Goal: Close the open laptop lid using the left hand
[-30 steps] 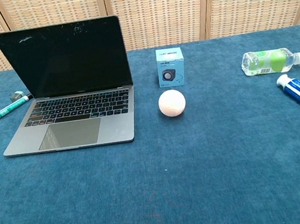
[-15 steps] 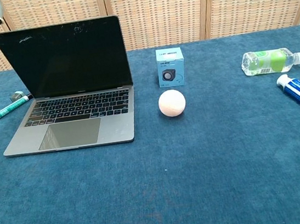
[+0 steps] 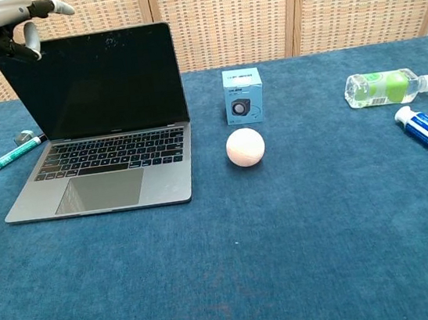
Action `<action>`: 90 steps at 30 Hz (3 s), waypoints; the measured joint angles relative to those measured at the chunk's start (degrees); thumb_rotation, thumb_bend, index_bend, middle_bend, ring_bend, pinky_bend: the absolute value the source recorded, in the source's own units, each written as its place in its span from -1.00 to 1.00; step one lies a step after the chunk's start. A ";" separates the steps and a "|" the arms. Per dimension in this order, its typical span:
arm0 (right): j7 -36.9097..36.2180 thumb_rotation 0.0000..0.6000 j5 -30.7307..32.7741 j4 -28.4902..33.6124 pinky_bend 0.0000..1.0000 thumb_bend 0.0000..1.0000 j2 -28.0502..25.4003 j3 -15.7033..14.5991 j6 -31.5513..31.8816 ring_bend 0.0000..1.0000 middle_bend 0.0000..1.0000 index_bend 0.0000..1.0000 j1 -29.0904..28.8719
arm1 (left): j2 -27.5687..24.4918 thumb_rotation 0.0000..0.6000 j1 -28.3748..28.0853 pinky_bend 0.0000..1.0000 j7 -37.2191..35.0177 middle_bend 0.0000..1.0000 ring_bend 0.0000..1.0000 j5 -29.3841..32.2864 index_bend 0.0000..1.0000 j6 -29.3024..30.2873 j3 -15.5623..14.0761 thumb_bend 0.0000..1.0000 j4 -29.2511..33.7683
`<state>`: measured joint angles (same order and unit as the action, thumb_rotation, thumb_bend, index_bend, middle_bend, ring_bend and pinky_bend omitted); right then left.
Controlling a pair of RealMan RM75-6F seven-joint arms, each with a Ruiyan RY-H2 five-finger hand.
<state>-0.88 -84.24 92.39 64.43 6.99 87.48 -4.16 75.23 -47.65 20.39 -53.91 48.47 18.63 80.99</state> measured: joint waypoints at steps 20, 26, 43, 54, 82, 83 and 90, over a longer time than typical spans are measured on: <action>-0.83 1.00 0.26 -0.23 -1.00 -1.00 -0.18 0.07 0.07 -1.00 -1.00 -1.00 0.10 | 0.15 1.00 -0.86 -0.54 -2.30 -0.32 -0.42 -0.92 -0.56 0.02 -2.92 1.00 -2.11; -1.11 1.00 0.24 -0.08 -1.00 -1.00 -0.33 0.08 0.22 -1.00 -1.00 -1.00 0.19 | -1.71 1.00 -0.40 -0.54 -2.13 -0.32 -0.42 -1.45 -0.52 0.05 -3.87 1.00 -0.02; -2.68 1.00 -0.19 0.30 -1.00 -1.00 -1.09 0.02 0.92 -1.00 -1.00 -1.00 0.63 | -7.27 1.00 2.31 -0.53 -0.46 -0.32 -0.42 -1.71 -0.50 0.84 -8.66 1.00 9.92; -3.12 1.00 -0.72 0.60 -1.00 -1.00 -1.36 -0.15 1.38 -1.00 -1.00 -1.00 0.87 | -6.83 1.00 6.00 -0.53 -8.96 -0.32 -0.42 -7.32 -0.50 3.01 -10.17 1.00 10.61; -4.07 1.00 -0.89 0.72 -1.00 -1.00 -1.85 -0.25 1.57 -1.00 -1.00 -1.00 1.16 | 7.50 1.00 10.65 -0.53 -28.85 -0.32 -0.42 -20.53 -0.50 4.57 -13.82 1.00 -1.91; -4.08 1.00 -0.87 0.70 -1.00 -1.00 -1.84 -0.25 1.55 -1.00 -1.00 -1.00 1.16 | 8.13 1.00 10.71 -0.53 -29.38 -0.32 -0.42 -20.88 -0.50 4.56 -13.97 1.00 -2.67; -4.44 1.00 -0.72 0.64 -1.00 -1.00 -1.92 -0.17 1.52 -1.00 -1.00 -1.00 1.19 | 11.24 1.00 10.86 -0.53 -31.57 -0.32 -0.42 -22.53 -0.50 4.28 -14.61 1.00 -6.32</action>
<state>-5.33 -84.95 93.03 62.51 6.82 89.00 -2.97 86.46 -36.79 -11.18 -76.44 52.74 4.02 74.66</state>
